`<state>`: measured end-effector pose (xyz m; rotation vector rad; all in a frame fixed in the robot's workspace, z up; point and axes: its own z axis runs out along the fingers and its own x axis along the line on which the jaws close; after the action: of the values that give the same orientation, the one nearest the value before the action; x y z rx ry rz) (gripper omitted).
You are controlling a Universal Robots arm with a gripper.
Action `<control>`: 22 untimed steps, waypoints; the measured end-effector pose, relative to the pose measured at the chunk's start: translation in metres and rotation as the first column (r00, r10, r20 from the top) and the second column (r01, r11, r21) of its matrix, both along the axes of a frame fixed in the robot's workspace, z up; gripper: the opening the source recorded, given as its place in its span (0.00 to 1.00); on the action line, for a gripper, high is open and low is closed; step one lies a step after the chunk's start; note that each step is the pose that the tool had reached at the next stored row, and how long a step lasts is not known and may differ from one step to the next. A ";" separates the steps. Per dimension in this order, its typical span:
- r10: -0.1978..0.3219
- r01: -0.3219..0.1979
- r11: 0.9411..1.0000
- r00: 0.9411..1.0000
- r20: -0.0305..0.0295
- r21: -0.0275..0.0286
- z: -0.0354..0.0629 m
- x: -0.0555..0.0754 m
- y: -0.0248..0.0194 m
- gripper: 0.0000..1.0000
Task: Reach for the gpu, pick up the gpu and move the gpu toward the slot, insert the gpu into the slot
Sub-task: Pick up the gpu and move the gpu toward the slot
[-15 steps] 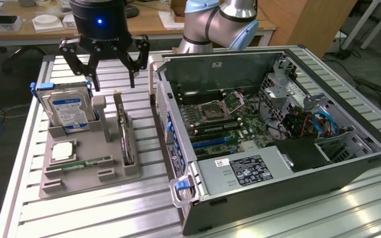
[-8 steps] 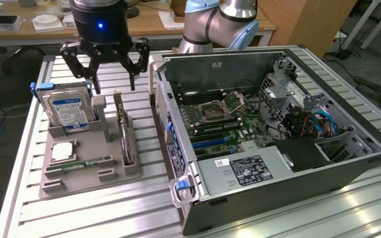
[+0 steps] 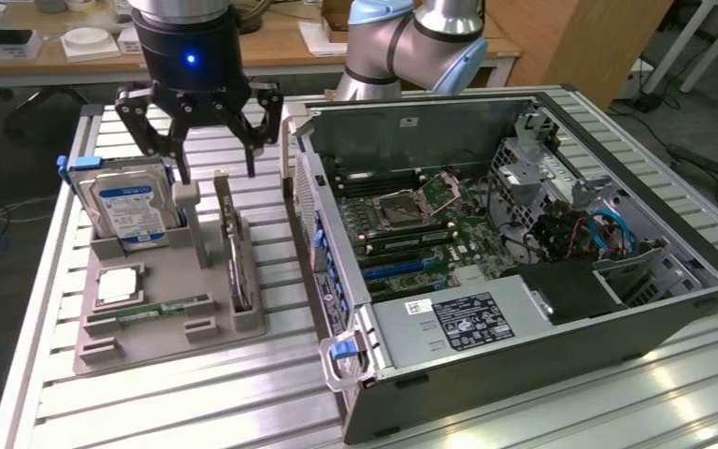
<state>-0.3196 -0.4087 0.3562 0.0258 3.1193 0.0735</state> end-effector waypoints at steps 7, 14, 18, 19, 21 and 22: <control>0.000 0.000 1.000 1.000 -0.001 0.000 -0.0068 0.000 -0.0001 0.71; 0.000 0.000 1.000 1.000 -0.002 0.000 -0.0137 0.000 -0.0023 0.71; 0.000 0.000 1.000 1.000 -0.002 0.000 -0.0181 0.000 -0.0036 0.71; 0.000 0.000 1.000 1.000 -0.002 0.000 -0.0191 0.000 -0.0041 0.71; 0.000 0.000 1.000 1.000 -0.002 0.000 -0.0207 0.000 -0.0053 0.71; 0.000 0.000 1.000 1.000 -0.002 0.000 -0.0215 0.000 -0.0060 0.71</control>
<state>-0.3196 -0.4146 0.3347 0.0258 3.1215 0.0731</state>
